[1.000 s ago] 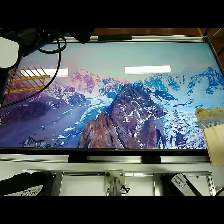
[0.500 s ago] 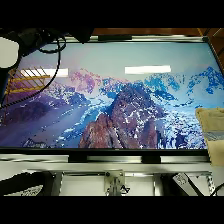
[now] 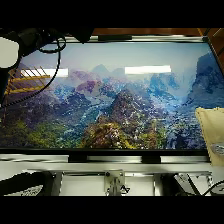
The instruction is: Fold the shirts.
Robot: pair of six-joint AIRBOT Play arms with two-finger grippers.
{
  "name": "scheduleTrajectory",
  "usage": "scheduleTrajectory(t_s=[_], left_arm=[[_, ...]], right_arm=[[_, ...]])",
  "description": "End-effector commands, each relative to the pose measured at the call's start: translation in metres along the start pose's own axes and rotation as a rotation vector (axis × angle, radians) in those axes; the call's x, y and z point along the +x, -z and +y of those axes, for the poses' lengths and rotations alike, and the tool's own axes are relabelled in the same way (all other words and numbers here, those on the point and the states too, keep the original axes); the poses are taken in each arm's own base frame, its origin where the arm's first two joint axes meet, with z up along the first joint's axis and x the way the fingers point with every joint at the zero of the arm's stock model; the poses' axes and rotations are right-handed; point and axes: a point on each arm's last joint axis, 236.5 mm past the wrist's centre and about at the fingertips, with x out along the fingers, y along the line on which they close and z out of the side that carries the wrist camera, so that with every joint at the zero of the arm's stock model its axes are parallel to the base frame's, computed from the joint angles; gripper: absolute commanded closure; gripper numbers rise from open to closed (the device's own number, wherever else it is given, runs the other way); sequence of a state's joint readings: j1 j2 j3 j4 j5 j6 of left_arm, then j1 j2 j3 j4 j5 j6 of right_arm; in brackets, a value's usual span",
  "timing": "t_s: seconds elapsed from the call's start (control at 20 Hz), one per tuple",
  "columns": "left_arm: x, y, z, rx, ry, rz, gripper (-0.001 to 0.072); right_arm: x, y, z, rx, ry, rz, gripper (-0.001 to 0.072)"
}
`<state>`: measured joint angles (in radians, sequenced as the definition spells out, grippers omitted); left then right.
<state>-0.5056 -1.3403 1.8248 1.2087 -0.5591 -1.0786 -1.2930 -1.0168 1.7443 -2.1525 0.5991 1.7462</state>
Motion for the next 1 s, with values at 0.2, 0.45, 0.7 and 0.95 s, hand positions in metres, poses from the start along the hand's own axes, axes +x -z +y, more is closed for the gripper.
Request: scheduleTrajectory(t_s=[0.2,0.45,0.7,0.95], left_arm=[[0.001,0.002,0.0,0.0,-0.001,0.003,0.0108],[0.011,0.018,0.006,-0.007,-0.007,0.034,0.0108],[0.022,0.036,0.009,-0.013,-0.006,0.071,0.0108],[0.019,0.072,-0.009,-0.017,0.071,0.217,0.0108]], right_arm=[[-0.019,0.031,-0.037,0.199,0.066,0.146,0.0199],[-0.056,0.11,-0.009,0.224,-0.024,0.533,0.02],[-0.093,0.156,0.02,0.216,-0.135,0.793,0.0199],[-0.136,0.195,0.092,0.271,-0.39,1.023,0.0199]])
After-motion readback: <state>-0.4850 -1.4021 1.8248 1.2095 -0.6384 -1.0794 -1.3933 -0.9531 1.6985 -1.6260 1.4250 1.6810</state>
